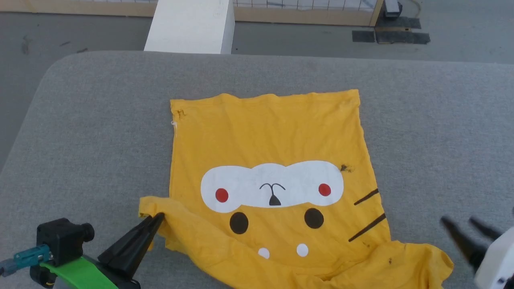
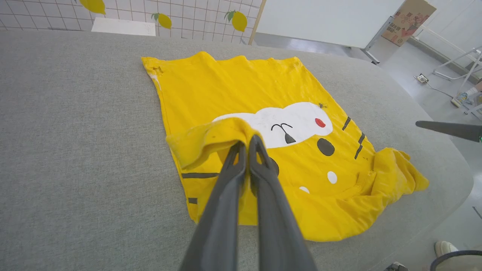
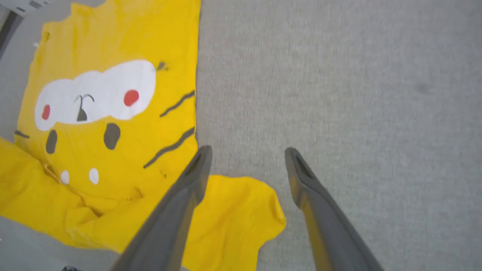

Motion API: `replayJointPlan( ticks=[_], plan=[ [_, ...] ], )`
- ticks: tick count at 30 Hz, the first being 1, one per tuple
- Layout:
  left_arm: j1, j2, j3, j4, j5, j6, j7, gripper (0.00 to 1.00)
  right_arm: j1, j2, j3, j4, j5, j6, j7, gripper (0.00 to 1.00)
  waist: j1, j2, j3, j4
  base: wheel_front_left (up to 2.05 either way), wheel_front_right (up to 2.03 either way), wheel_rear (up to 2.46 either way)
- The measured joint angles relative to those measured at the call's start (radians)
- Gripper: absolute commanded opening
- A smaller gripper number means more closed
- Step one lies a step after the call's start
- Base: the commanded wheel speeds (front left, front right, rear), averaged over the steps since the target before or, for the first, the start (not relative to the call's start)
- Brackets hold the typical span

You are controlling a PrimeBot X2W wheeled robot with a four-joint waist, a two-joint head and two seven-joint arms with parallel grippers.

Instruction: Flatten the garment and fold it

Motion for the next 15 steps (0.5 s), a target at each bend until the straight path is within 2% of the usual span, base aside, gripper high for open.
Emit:
replayJointPlan(
  ticks=[3,6,11,15],
  plan=[
    [-0.001,0.004,0.001,-0.015,0.008,0.001,0.0,0.0,-0.081,-0.023,-0.026,-0.055,-0.051,0.0,0.002,1.0,0.0,0.0,0.016,0.006,0.0,0.0,0.0],
    [-0.007,0.006,0.001,-0.025,0.022,-0.002,0.002,0.0,-0.198,-0.043,-0.009,-0.053,-0.104,0.0,0.003,1.0,0.0,0.0,0.037,0.014,0.0,0.0,0.0],
    [-0.047,0.006,0.001,-0.032,0.057,-0.029,0.008,0.0,-0.424,-0.077,0.07,0.044,-0.192,0.0,0.043,1.0,0.0,0.0,0.084,0.033,0.0,0.0,0.0],
    [-0.084,-0.002,0.0,-0.033,0.076,-0.051,0.016,0.0,-0.569,-0.074,0.12,0.14,-0.253,0.0,0.101,1.0,0.0002,0.0,0.118,0.059,0.0,0.0,0.0]
  ],
)
